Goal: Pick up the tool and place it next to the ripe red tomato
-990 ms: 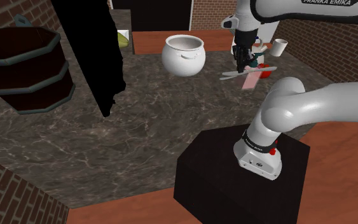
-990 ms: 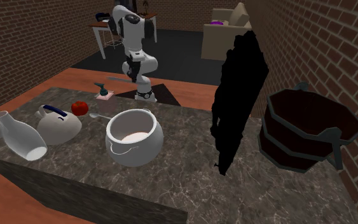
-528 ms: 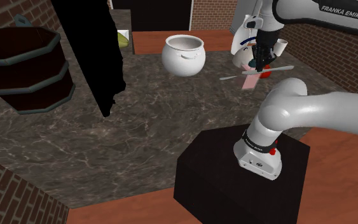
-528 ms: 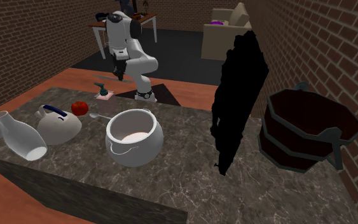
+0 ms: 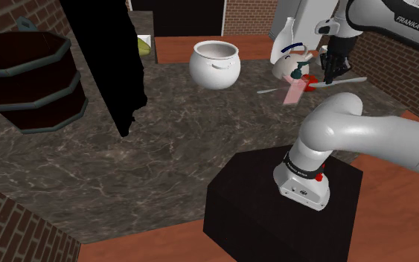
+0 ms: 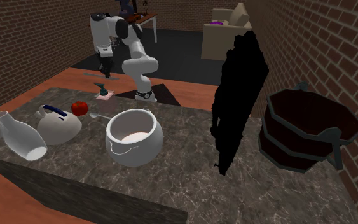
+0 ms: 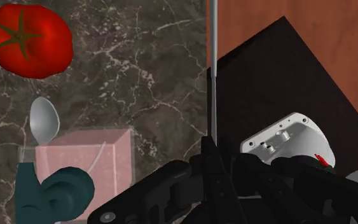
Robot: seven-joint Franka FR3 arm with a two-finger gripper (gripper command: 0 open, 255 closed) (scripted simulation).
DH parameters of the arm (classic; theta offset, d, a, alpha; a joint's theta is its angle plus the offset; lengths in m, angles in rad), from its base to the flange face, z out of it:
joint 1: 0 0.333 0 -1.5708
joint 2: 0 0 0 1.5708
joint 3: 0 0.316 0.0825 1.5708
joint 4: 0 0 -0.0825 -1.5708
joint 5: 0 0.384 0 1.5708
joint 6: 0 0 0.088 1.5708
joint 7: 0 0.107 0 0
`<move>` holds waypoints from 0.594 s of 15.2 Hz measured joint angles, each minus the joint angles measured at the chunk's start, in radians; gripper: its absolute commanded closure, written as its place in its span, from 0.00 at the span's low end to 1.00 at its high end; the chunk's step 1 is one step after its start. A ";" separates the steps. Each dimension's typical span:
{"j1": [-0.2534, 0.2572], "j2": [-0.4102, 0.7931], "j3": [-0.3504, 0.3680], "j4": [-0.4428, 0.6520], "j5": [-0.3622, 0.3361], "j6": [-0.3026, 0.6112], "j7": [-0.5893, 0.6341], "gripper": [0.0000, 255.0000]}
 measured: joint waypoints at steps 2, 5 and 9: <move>-0.017 -0.007 -0.058 0.025 -0.066 -0.006 -0.055 1.00; -0.041 -0.025 -0.127 0.061 -0.149 -0.021 -0.136 1.00; -0.061 -0.035 -0.217 0.124 -0.256 -0.031 -0.241 1.00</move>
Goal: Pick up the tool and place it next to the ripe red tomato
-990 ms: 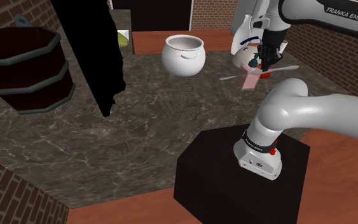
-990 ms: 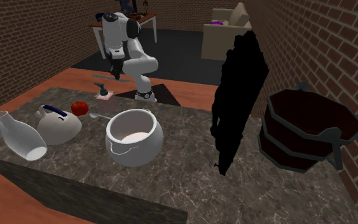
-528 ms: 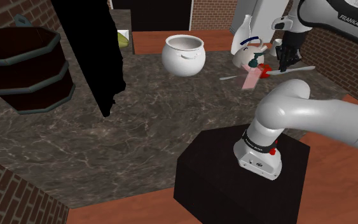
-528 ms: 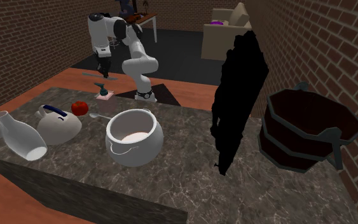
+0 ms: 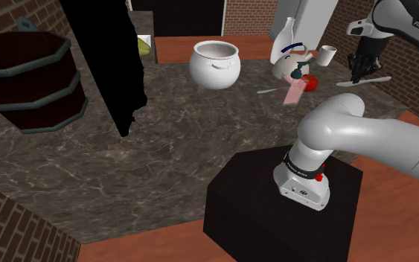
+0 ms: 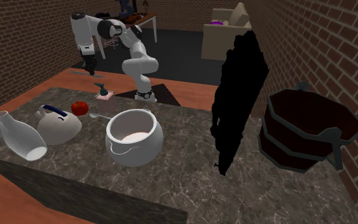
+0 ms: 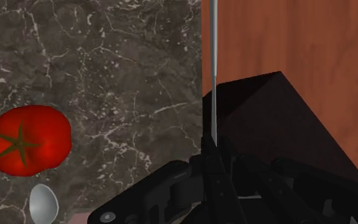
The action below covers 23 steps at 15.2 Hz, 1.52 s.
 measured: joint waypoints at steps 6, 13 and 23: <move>-0.010 -0.007 -0.101 0.058 -0.113 0.011 -0.096 1.00; -0.038 -0.046 -0.168 -0.019 -0.176 0.053 -0.085 1.00; -0.078 -0.086 -0.291 -0.113 -0.288 0.117 -0.070 1.00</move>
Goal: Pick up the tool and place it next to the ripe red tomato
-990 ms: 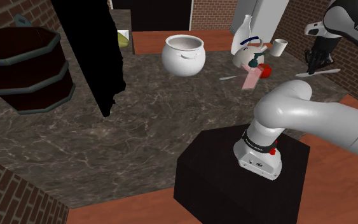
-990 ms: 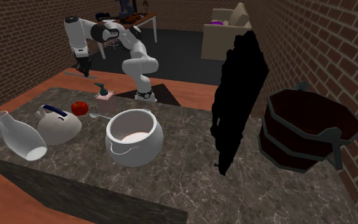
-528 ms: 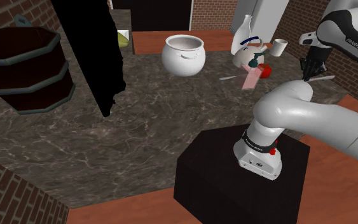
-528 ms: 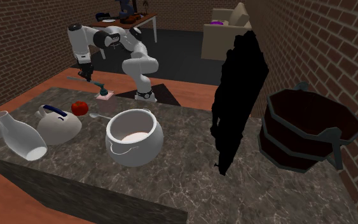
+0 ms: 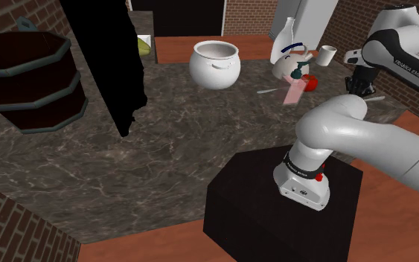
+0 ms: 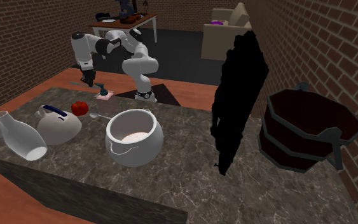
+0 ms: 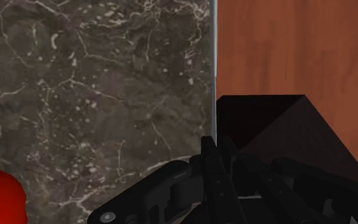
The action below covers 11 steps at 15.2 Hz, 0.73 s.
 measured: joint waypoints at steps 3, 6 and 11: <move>-0.011 -0.008 -0.043 -0.024 -0.040 0.021 0.004 1.00; -0.026 -0.017 -0.081 -0.049 -0.075 0.038 0.006 1.00; -0.027 -0.017 -0.090 -0.052 -0.083 0.042 0.008 1.00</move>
